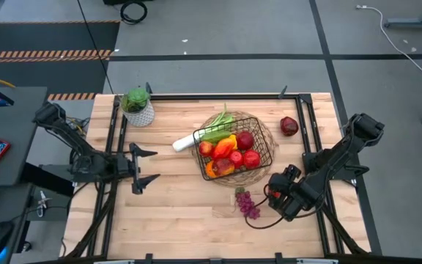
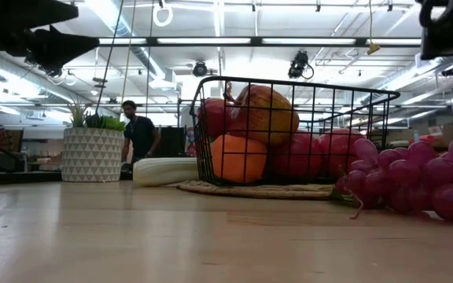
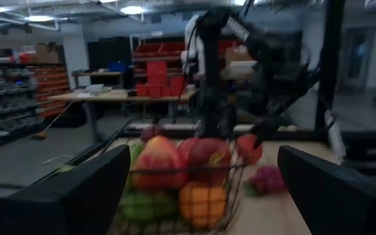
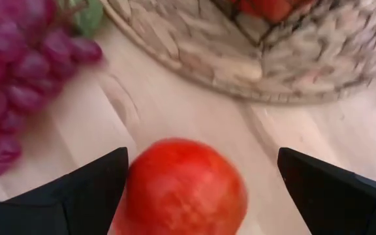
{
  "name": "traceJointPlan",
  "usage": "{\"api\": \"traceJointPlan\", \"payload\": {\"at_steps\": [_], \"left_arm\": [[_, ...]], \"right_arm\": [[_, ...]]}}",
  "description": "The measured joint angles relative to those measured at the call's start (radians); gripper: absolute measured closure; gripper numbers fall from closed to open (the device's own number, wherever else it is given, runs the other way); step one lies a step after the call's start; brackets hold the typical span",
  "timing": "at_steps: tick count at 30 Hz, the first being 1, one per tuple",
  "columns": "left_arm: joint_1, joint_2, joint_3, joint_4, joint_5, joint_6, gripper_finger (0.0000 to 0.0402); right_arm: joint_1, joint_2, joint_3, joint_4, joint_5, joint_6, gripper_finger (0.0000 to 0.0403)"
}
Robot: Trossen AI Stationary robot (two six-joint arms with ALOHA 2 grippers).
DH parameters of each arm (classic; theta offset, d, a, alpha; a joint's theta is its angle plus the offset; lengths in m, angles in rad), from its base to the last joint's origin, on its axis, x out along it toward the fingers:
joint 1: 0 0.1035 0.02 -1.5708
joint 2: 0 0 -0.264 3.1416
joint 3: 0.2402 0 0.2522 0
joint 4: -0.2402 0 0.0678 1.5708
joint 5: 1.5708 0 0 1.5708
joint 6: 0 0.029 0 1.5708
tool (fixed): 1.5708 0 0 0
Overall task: Build produce basket
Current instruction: Put the apple into the wire basket
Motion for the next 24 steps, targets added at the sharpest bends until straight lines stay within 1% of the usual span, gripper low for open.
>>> {"api": "traceJointPlan", "payload": {"at_steps": [6, 11, 14, 17, 20, 24], "left_arm": [[-0.017, -0.012, 0.000, -0.131, -0.035, 0.016, 0.0006], [-0.020, -0.006, 0.000, -0.215, -0.036, -0.045, 0.0006], [-0.020, -0.005, 0.000, -0.229, -0.036, -0.085, 0.0006], [-0.020, -0.006, 0.000, -0.228, -0.036, -0.087, 0.0006], [-0.020, -0.006, 0.000, -0.225, -0.036, -0.087, 0.0006], [-0.020, -0.006, -0.001, -0.225, -0.036, -0.086, 0.0006]], "right_arm": [[0.000, 0.000, -0.032, 0.026, -0.115, 0.053, 0.0003], [0.002, 0.000, -0.119, 0.139, -0.185, 0.075, 0.0003], [-0.008, 0.000, -0.179, 0.225, -0.194, 0.072, 0.0003], [-0.029, -0.003, -0.209, 0.274, -0.206, 0.053, 0.0003], [-0.045, -0.003, -0.209, 0.280, -0.230, -0.009, 0.0006], [-0.050, 0.000, -0.191, 0.273, -0.220, -0.060, 0.0023]]}}
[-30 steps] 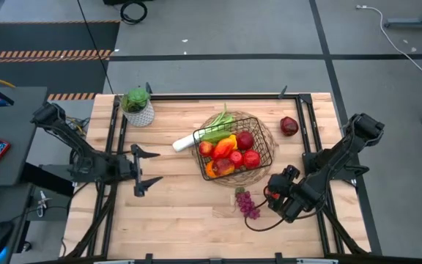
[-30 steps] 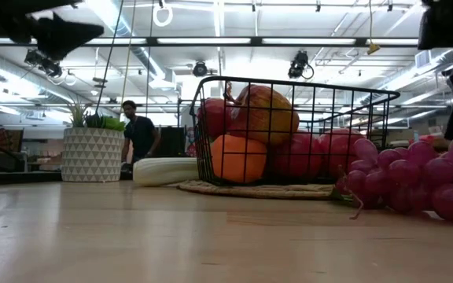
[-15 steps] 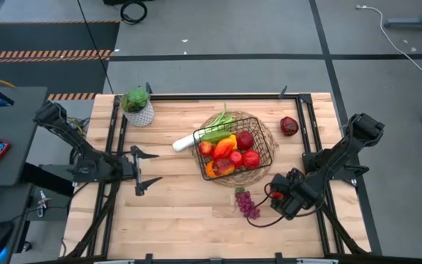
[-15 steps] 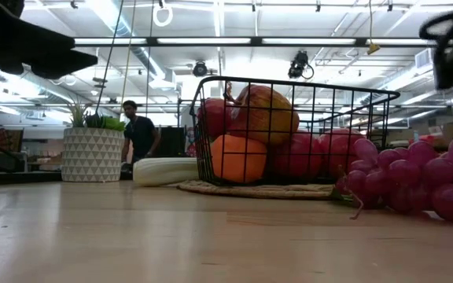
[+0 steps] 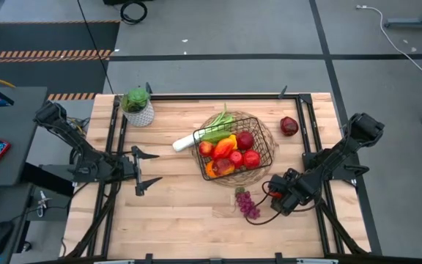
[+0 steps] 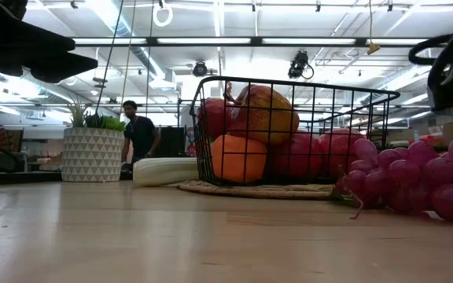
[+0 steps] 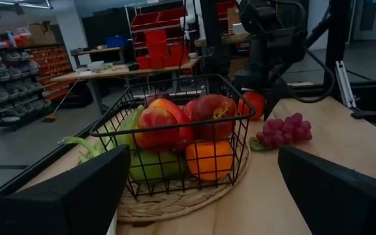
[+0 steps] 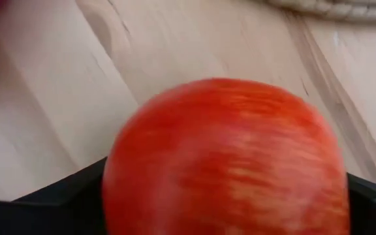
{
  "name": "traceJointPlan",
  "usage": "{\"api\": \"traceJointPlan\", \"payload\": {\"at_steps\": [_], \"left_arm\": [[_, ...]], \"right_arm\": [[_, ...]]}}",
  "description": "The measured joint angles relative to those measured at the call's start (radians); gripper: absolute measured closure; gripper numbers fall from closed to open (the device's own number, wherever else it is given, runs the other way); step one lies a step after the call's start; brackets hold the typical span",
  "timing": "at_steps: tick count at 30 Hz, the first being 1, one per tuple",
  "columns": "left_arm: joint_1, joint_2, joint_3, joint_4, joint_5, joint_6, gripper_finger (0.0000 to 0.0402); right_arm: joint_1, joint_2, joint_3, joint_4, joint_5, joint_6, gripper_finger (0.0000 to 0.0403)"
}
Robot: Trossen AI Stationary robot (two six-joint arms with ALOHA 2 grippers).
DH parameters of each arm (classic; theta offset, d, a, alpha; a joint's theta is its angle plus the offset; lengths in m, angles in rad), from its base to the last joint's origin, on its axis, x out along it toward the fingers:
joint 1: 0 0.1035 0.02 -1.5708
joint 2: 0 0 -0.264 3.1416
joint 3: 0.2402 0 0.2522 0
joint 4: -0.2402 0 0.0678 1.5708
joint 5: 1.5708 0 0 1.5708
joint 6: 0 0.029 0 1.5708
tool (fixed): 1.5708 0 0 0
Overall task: Build produce basket
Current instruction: Put the apple into the wire basket
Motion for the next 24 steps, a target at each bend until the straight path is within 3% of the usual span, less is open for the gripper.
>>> {"api": "traceJointPlan", "payload": {"at_steps": [7, 12, 17, 24], "left_arm": [[0.000, 0.000, 0.000, 0.000, 0.000, 0.000, 0.0006], [0.000, 0.000, 0.000, 0.005, 0.000, 0.000, 0.0006], [0.000, 0.000, 0.000, 0.005, 0.000, 0.007, 0.0006], [0.000, 0.000, -0.001, 0.002, 0.000, 0.009, 0.0006]], "right_arm": [[-0.005, 0.000, 0.017, -0.008, 0.032, -0.037, 0.0078], [-0.027, -0.049, 0.017, -0.019, 0.021, -0.052, 0.0079], [-0.040, -0.194, 0.037, 0.002, -0.014, -0.151, 0.0067], [-0.041, -0.421, 0.054, 0.220, -0.023, -0.366, 0.0068]]}}
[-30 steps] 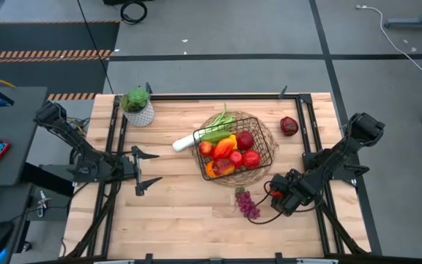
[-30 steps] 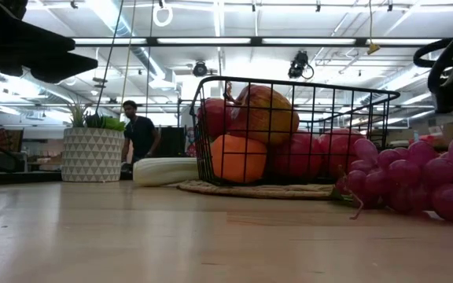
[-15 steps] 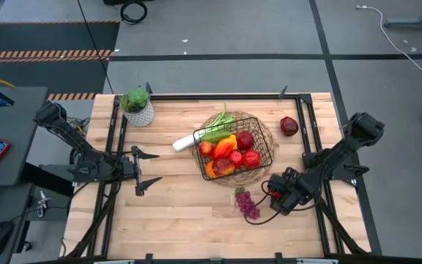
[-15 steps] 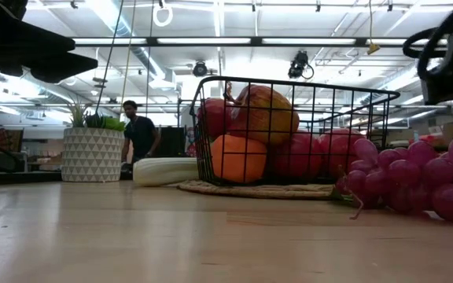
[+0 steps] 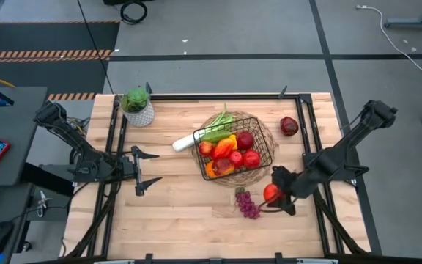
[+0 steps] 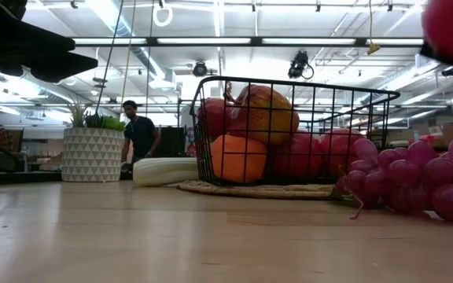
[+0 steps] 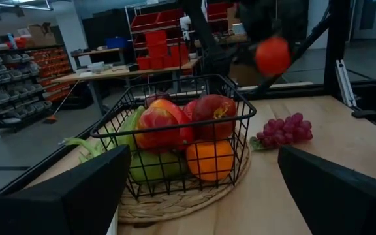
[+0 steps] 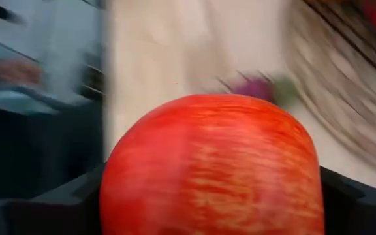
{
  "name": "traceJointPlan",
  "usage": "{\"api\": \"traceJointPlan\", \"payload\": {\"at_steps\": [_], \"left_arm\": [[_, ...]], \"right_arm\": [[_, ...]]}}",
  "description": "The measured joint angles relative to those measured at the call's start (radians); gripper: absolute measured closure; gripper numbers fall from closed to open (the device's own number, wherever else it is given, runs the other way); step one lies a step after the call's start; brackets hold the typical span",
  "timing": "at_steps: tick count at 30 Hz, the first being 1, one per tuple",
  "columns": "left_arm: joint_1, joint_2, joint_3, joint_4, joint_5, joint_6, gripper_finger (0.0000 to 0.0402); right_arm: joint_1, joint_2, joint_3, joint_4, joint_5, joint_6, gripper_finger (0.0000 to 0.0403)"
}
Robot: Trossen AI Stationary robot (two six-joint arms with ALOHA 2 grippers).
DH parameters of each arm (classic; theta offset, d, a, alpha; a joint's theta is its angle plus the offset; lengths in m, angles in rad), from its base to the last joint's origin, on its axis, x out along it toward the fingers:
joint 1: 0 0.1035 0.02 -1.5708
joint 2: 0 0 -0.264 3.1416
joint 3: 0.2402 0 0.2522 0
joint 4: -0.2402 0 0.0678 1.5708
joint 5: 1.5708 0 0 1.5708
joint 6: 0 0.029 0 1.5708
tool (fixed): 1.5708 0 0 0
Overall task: Build produce basket
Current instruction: Put the apple into the wire basket
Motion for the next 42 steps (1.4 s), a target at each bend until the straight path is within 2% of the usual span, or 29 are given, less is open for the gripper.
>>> {"api": "traceJointPlan", "payload": {"at_steps": [6, 11, 18, 22, 31, 36, 42], "left_arm": [[0.000, 0.000, 0.000, 0.000, 0.000, 0.000, 0.0006], [0.000, 0.000, 0.000, -0.001, 0.000, 0.000, 0.0006], [0.000, 0.000, 0.000, -0.001, 0.000, 0.000, 0.0006], [0.000, 0.000, 0.000, -0.001, 0.000, 0.000, 0.0006], [0.000, 0.000, 0.000, -0.001, 0.000, 0.000, 0.0006], [0.000, 0.000, 0.000, -0.001, 0.000, 0.000, 0.0006], [0.000, 0.000, 0.000, -0.001, 0.000, 0.000, 0.0006]], "right_arm": [[0.001, -0.084, 0.000, 0.264, -0.075, -0.143, 0.0069], [0.000, -0.090, 0.001, 0.441, -0.066, -0.229, 0.0062], [-0.020, -0.044, 0.001, 0.534, 0.047, -0.235, 0.0066], [-0.048, 0.002, 0.001, 0.698, 0.106, -0.238, 0.0062], [-0.151, 0.035, 0.001, 1.074, 0.362, -0.285, 0.0059], [-0.185, 0.035, 0.001, 1.187, 0.379, -0.299, 0.0063], [-0.213, 0.035, 0.002, 1.239, 0.379, -0.301, 0.0061]]}}
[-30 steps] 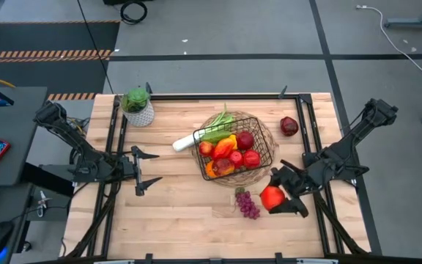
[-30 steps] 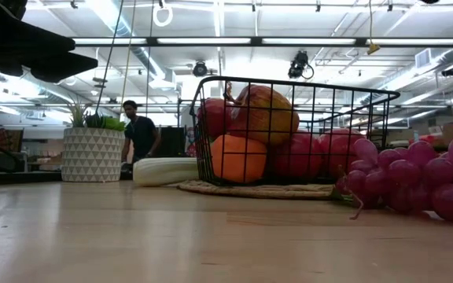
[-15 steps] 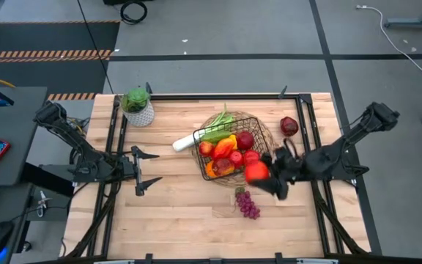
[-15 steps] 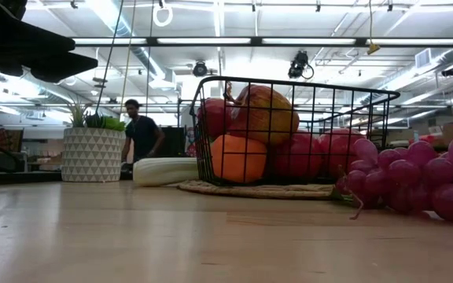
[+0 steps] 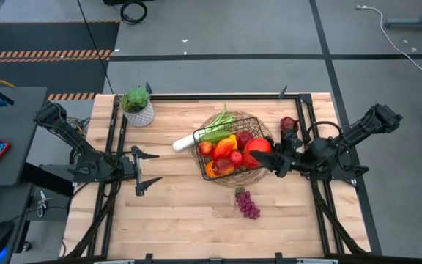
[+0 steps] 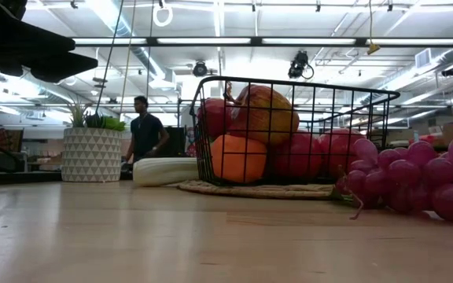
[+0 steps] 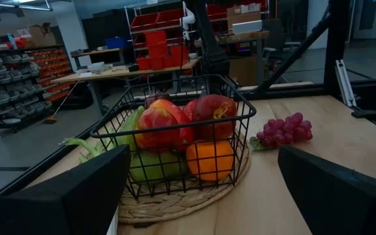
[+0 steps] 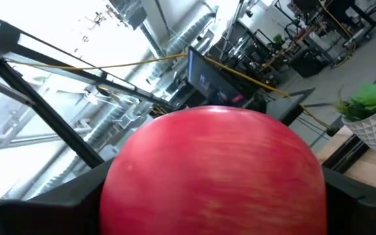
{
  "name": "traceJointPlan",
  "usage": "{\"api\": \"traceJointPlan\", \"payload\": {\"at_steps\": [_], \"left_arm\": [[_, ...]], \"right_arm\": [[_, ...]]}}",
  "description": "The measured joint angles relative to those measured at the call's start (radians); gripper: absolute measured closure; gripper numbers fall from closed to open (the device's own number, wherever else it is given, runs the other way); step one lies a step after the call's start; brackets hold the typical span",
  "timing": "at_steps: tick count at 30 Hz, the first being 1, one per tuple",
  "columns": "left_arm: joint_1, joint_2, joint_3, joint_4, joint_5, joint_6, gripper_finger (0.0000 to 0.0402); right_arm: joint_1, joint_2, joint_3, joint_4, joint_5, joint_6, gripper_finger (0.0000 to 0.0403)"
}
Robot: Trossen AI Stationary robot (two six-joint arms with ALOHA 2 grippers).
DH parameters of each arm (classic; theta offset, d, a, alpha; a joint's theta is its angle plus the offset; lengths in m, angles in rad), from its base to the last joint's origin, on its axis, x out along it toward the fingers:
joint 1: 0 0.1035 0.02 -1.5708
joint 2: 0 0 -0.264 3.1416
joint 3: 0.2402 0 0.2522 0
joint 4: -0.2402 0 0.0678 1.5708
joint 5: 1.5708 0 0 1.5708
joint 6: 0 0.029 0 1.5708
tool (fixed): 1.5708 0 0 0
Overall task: Build produce basket
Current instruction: Put the apple into the wire basket
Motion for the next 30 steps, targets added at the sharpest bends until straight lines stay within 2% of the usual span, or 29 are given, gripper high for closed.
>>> {"api": "traceJointPlan", "payload": {"at_steps": [7, 10, 14, 17, 20, 22, 25, 30], "left_arm": [[0.000, 0.000, 0.000, 0.000, 0.000, 0.000, 0.0006], [0.000, 0.000, 0.000, 0.000, 0.000, 0.000, 0.0006], [0.000, 0.000, 0.000, 0.000, 0.000, 0.000, 0.0006], [0.000, 0.000, 0.000, 0.000, 0.000, 0.000, 0.0006], [0.000, 0.000, 0.000, 0.000, 0.000, 0.000, 0.0006], [0.000, 0.000, 0.000, 0.000, 0.000, 0.000, 0.0006], [0.000, 0.000, 0.000, 0.000, 0.000, 0.000, 0.0006], [0.000, 0.000, 0.000, 0.000, 0.000, 0.000, 0.0006]], "right_arm": [[-0.009, 0.000, 0.000, -0.003, -0.010, -0.015, 0.0063], [-0.016, 0.000, 0.011, -0.096, -0.113, -0.087, 0.0061], [-0.045, 0.001, 0.113, -0.457, -0.185, -0.128, 0.0061], [-0.073, 0.011, 0.237, -0.832, -0.191, -0.158, 0.0061], [-0.103, 0.037, 0.343, -1.107, -0.188, -0.227, 0.0061], [-0.115, 0.058, 0.391, -1.225, -0.170, -0.310, 0.0061], [-0.122, 0.099, 0.422, -1.331, -0.163, -0.558, 0.0060], [-0.123, 0.168, 0.423, -1.337, -0.162, -0.993, 0.0062]]}}
